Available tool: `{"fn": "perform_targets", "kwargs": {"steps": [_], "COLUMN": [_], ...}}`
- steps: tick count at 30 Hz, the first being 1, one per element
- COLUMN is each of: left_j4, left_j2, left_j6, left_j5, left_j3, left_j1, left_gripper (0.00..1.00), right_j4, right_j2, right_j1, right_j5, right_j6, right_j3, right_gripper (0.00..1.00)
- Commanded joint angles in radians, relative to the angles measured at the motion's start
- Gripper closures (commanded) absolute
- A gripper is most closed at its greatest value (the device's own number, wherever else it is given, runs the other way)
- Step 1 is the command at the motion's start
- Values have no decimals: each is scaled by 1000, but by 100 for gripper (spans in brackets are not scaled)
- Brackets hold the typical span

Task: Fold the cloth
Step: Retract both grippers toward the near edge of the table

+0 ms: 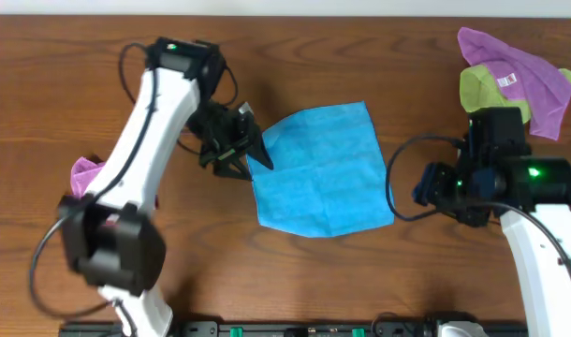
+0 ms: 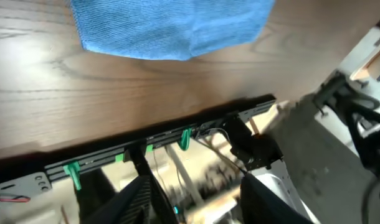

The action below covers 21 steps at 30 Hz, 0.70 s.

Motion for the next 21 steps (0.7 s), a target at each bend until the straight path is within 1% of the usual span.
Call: {"fn": "perform_targets", "kwargs": {"steps": [1,3,5,6,7,9,10,11,12,13,14,15,17,19,21], "left_j4": [-63,-59,-55,-58,-57,-56,-56,-52,-35,-10,36,101,220,332,403], "left_j2": [-130,-210,-300,-340,-386,-489,-531,-579,-623,-668,-727,-778,-844,-884,-898], "left_j6": [-115,-192,-281,-322,-358,-433,-459,-487,-503,-526,-558,-569,-592,-615,-634], "left_j5": [-82,-94,-148,-183,-217,-305,-339,-369,-377,-380,-369,-332,-245,-184,-166], "left_j3": [-1,-1,-1,-1,-1,-3,-8,-25,-60,-116,-218,-335,-501,-631,-734], "left_j1": [7,7,7,7,7,7,7,7,7,7,7,7,7,7,7], "left_gripper": [48,46,40,35,27,8,4,2,5,5,5,5,5,5,5], "right_j4": [-28,-45,-52,-53,-53,-56,-59,-62,-66,-70,-77,-80,-79,-78,-72], "right_j2": [-19,-35,-65,-80,-100,-147,-166,-185,-203,-217,-239,-257,-279,-295,-314], "right_j1": [-8,-8,-8,-8,-10,-21,-27,-35,-44,-50,-56,-59,-59,-59,-59], "right_j5": [-18,-23,-23,-23,-23,-23,-23,-23,-23,-23,-27,-27,-28,-31,-31], "right_j6": [-47,-50,-54,-57,-58,-74,-81,-87,-90,-95,-103,-110,-114,-122,-129], "right_j3": [1,1,1,1,1,1,0,0,0,-5,-16,-34,-62,-85,-116], "right_gripper": [39,39,39,40,39,39,39,40,40,40,40,40,40,40,40]}}
